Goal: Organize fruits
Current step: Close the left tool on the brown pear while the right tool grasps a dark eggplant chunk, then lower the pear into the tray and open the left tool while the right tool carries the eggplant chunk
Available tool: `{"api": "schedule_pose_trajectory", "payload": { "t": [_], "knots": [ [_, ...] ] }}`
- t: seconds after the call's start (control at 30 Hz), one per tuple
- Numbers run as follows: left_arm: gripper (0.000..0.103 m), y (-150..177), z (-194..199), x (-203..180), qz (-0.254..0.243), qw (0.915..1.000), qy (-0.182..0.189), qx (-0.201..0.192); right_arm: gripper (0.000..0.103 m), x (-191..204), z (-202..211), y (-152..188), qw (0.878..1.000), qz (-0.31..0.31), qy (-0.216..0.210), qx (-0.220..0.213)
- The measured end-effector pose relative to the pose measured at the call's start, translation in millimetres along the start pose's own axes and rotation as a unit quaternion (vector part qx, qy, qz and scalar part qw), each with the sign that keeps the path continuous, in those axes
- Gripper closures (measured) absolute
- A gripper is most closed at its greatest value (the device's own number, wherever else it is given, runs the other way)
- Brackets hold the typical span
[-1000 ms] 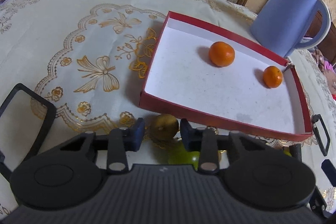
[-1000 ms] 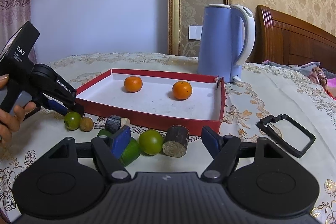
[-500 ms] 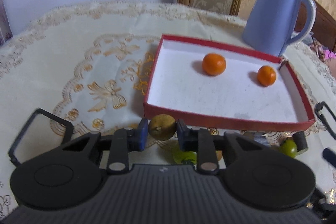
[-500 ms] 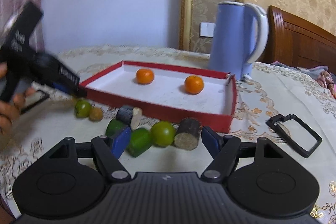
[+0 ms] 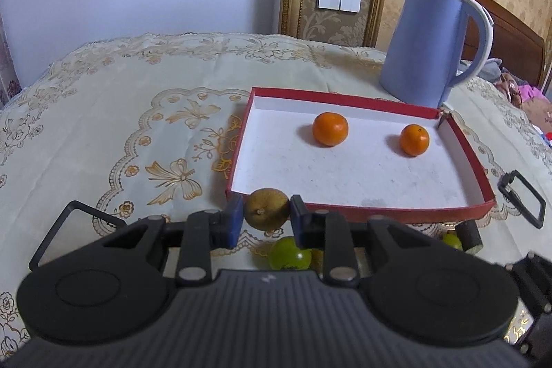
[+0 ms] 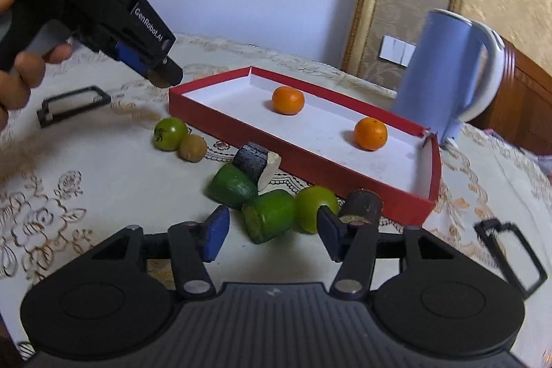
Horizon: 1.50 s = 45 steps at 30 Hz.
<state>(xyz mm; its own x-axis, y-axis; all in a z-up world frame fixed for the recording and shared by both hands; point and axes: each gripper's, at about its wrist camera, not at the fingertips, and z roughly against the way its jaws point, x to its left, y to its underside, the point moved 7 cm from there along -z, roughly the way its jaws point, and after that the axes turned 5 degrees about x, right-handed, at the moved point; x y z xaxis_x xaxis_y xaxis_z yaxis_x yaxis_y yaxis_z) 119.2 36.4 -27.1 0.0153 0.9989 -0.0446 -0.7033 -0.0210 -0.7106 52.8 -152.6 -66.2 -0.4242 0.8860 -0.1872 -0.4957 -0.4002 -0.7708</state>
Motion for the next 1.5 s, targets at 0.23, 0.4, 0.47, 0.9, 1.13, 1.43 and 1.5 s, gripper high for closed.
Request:
{"api": "schedule_pose_trajectory", "payload": {
  "t": [0.23, 0.4, 0.47, 0.9, 1.13, 1.43, 1.5],
  "knots": [
    [0.077, 2.7, 0.5, -8.7, -0.012, 0.9999, 0.004, -0.001, 0.048, -43.5, 12.3, 1.5, 0.999, -0.028, 0.038, -0.002],
    [0.077, 4.2, -0.7, -16.6, -0.021, 0.9998, 0.008, 0.002, 0.048, -66.6, 10.6, 9.7, 0.998, -0.039, 0.051, 0.005],
    [0.077, 4.1, -0.1, -19.8, -0.024, 0.9997, 0.008, 0.002, 0.048, -69.7, 7.2, 9.7, 0.999, -0.033, 0.043, 0.006],
    [0.077, 5.4, 1.8, -33.0, -0.044, 0.999, 0.009, -0.001, 0.048, -76.5, -18.7, 9.5, 0.999, 0.002, 0.0, 0.033],
    [0.077, 4.6, 2.1, -37.3, -0.052, 0.9985, 0.014, -0.003, 0.054, -71.0, -30.2, 1.3, 0.999, 0.022, -0.025, 0.034],
    [0.077, -2.8, 3.8, -37.7, -0.045, 0.9981, 0.042, -0.005, 0.059, -74.8, -29.2, 4.8, 0.999, -0.005, -0.022, 0.04],
    [0.077, -7.5, 5.0, -38.2, -0.044, 0.9979, 0.047, -0.011, 0.059, -76.1, -25.6, 6.1, 0.999, -0.015, -0.015, 0.038]
  ]
}}
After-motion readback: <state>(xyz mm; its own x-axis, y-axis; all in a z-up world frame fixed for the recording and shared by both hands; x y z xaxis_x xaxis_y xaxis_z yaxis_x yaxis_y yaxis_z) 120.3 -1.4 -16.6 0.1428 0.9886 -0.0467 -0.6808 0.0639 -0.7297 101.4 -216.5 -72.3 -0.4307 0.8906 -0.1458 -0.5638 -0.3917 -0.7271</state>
